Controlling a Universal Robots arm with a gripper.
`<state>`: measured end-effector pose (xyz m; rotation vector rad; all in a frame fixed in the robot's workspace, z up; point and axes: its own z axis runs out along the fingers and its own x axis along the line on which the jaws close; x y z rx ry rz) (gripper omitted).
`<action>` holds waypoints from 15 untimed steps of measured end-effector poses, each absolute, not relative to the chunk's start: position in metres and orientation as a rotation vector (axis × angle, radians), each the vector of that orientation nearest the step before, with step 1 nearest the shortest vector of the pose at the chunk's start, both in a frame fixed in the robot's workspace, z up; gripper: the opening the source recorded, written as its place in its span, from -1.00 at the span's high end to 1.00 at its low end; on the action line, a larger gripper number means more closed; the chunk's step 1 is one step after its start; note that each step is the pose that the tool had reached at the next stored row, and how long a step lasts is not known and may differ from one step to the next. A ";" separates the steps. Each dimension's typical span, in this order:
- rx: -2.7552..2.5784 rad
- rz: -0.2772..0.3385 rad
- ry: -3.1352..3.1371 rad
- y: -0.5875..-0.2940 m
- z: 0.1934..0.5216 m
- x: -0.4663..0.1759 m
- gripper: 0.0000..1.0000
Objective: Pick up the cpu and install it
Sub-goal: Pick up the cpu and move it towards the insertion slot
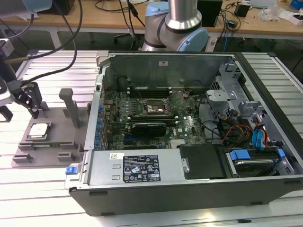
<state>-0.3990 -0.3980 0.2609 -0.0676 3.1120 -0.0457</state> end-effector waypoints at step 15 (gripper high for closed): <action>-0.068 -0.054 3.112 -0.398 0.253 -0.397 -0.40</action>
